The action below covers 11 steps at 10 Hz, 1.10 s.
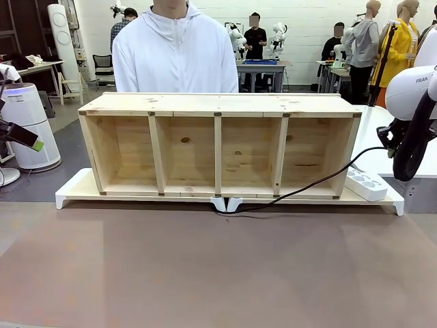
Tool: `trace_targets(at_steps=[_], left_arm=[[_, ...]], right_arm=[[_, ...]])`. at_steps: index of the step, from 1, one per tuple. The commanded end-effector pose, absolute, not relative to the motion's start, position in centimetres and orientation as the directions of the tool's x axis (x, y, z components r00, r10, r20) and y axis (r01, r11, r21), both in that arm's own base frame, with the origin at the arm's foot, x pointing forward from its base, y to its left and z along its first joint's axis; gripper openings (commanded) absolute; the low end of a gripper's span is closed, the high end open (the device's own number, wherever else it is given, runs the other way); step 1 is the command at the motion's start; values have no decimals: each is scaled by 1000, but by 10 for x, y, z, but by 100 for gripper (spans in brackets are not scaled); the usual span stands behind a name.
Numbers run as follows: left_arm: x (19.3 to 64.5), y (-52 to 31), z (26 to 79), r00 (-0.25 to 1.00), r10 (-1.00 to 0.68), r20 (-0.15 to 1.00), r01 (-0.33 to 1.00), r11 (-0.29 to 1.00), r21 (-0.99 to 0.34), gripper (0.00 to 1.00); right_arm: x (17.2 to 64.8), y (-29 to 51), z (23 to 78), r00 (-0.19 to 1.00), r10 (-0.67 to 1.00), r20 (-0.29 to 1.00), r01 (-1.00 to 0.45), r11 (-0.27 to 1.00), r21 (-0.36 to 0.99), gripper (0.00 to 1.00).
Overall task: Perform cable management.
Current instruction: Pull the grasped Power Cable to the location of the Power Strip.
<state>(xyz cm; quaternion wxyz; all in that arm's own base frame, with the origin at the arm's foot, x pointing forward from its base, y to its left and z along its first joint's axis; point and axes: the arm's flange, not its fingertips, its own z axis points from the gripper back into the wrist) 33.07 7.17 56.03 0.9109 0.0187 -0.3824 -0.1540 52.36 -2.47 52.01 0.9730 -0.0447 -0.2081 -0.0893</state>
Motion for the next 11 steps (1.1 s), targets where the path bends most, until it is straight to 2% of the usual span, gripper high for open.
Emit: trace_targets(at_steps=[1, 6, 11], left_arm=[[330, 73, 560, 665, -291, 688, 264, 953, 147, 100], [330, 73, 560, 665, -291, 688, 264, 953, 147, 100], [330, 73, 560, 665, -291, 688, 264, 953, 147, 100]], right_arm=[[524, -26, 521, 897, -157, 414, 196, 979, -53, 15], [554, -28, 517, 901, -93, 424, 138, 987, -77, 15], [611, -28, 507, 916, -81, 393, 124, 989, -85, 15]])
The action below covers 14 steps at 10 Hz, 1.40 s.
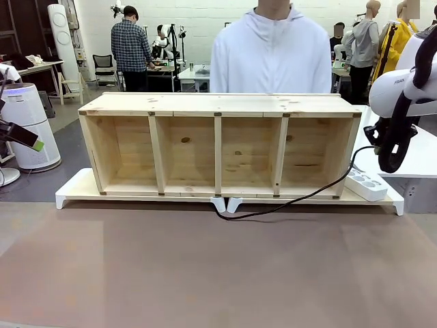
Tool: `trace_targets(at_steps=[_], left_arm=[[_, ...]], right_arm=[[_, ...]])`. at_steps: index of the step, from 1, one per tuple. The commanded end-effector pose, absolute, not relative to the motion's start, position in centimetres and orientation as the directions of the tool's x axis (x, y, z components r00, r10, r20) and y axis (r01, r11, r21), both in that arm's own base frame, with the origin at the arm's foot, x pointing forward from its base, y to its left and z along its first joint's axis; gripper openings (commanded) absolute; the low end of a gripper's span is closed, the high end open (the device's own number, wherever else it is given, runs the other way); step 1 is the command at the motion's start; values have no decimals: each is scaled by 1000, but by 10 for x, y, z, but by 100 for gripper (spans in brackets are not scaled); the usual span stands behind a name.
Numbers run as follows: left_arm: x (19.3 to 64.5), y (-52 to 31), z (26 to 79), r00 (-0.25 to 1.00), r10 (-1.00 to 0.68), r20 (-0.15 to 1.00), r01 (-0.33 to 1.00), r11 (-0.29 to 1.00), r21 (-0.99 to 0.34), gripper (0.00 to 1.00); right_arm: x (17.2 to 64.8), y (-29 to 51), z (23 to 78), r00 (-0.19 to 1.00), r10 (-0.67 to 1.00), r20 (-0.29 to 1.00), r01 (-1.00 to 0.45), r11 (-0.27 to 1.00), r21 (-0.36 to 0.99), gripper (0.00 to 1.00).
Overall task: Perform cable management.
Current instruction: Pull the grasped Power Cable to the location of the Power Strip, then release the Power Cable when the human grasps it.
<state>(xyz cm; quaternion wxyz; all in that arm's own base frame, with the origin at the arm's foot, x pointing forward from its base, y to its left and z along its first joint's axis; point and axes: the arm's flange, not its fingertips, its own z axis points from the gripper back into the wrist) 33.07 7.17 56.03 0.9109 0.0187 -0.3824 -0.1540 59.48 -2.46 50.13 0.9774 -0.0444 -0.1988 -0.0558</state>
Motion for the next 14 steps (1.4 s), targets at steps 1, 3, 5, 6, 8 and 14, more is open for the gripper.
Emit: trace_targets(at_steps=[1, 3, 5, 6, 8, 14], left_arm=[[330, 73, 560, 665, -291, 688, 264, 953, 147, 100], [330, 73, 560, 665, -291, 688, 264, 953, 147, 100], [330, 73, 560, 665, -291, 688, 264, 953, 147, 100], [330, 73, 560, 665, -291, 688, 264, 953, 147, 100], [330, 73, 560, 665, -291, 688, 264, 953, 147, 100], [330, 73, 560, 665, -291, 688, 264, 953, 147, 100]], right_arm=[[614, -29, 508, 915, -81, 396, 124, 989, -84, 15], [613, -30, 513, 904, -104, 415, 149, 986, -77, 15], [608, -28, 501, 915, -97, 392, 133, 989, -65, 15], [608, -28, 501, 915, -97, 392, 133, 989, -65, 15], [608, -28, 501, 915, -97, 392, 133, 989, -65, 15], [608, -28, 501, 915, -97, 392, 133, 989, -65, 15]])
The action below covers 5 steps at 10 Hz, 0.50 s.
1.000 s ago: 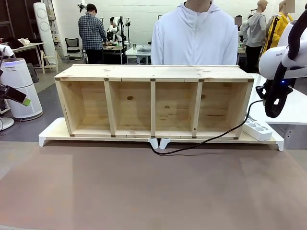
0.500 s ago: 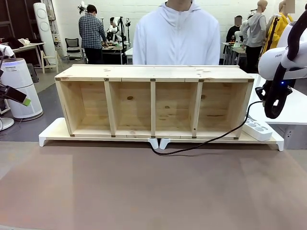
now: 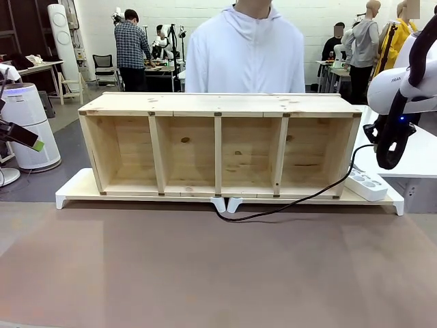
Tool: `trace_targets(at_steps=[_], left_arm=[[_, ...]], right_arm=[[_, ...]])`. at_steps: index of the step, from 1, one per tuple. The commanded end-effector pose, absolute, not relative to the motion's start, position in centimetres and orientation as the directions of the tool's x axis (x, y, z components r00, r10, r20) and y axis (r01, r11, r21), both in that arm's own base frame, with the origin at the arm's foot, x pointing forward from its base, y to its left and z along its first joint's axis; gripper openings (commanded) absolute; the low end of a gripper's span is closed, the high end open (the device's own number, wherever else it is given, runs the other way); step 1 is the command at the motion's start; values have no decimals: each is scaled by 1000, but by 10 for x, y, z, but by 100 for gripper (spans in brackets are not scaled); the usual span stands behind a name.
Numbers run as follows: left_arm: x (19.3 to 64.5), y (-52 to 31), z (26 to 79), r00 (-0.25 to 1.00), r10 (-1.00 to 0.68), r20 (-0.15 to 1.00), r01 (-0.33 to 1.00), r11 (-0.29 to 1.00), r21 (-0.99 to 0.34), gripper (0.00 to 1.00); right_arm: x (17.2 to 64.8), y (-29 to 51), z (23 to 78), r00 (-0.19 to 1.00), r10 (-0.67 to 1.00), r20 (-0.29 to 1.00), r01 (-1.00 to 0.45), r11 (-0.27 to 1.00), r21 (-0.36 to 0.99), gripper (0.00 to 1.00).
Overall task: Perform cable management.
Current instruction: Release the Power Cable when the human grasps it.
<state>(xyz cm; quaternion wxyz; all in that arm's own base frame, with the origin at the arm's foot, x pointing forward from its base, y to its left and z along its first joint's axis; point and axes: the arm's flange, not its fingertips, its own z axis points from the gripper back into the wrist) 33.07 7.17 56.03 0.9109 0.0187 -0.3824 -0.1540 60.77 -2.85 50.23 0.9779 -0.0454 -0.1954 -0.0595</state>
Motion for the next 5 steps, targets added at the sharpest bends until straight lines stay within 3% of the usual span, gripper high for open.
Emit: trace_targets(at_steps=[1, 5], left_arm=[[330, 73, 560, 665, -291, 688, 264, 953, 147, 100], [330, 73, 560, 665, -291, 688, 264, 953, 147, 100]], right_arm=[[608, -28, 501, 915, -97, 392, 133, 989, -65, 15], [608, -28, 501, 915, -97, 392, 133, 989, -65, 15]])
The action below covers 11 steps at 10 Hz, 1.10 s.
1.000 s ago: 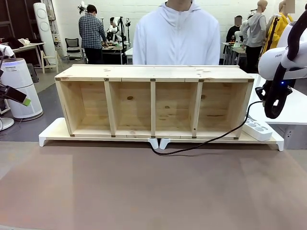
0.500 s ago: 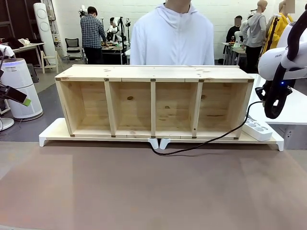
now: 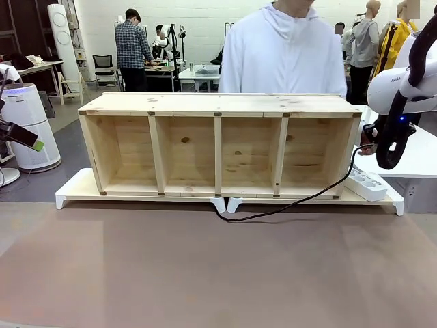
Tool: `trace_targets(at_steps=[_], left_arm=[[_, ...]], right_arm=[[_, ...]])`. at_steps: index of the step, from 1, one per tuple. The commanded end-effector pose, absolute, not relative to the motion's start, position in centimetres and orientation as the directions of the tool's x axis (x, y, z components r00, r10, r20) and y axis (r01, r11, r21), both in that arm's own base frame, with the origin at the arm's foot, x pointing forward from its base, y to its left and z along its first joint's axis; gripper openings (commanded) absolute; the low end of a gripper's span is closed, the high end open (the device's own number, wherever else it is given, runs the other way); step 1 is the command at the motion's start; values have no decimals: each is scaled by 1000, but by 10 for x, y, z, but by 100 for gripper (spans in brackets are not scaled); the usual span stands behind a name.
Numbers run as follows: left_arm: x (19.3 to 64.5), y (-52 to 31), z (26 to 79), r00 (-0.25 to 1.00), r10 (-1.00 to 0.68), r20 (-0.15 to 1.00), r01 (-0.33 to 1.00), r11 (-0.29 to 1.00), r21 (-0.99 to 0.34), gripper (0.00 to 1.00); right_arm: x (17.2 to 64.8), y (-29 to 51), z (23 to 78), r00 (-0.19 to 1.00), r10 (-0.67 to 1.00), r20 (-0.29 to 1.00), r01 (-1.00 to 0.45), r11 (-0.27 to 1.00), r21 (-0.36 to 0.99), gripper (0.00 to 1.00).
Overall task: Perform cable management.
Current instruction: Release the Power Cable when the human grasps it.
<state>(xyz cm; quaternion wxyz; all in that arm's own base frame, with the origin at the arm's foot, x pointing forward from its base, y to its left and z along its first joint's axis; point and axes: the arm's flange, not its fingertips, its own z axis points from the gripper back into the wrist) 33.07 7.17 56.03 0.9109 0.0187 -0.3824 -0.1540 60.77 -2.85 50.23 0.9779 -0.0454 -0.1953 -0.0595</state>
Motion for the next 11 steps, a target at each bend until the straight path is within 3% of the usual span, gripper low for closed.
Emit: trace_targets(at_steps=[1, 9, 10, 11], left_arm=[[330, 73, 560, 665, -291, 688, 264, 953, 147, 100], [330, 73, 560, 665, -291, 688, 264, 953, 147, 100], [330, 73, 560, 665, -291, 688, 264, 953, 147, 100], [330, 73, 560, 665, -291, 688, 264, 953, 147, 100]], right_arm=[[608, -28, 501, 915, -97, 392, 133, 989, -65, 15], [608, -28, 501, 915, -97, 392, 133, 989, -65, 15], [608, -28, 502, 917, -98, 388, 133, 989, -65, 34], [609, -28, 503, 917, -101, 387, 138, 988, -68, 34]])
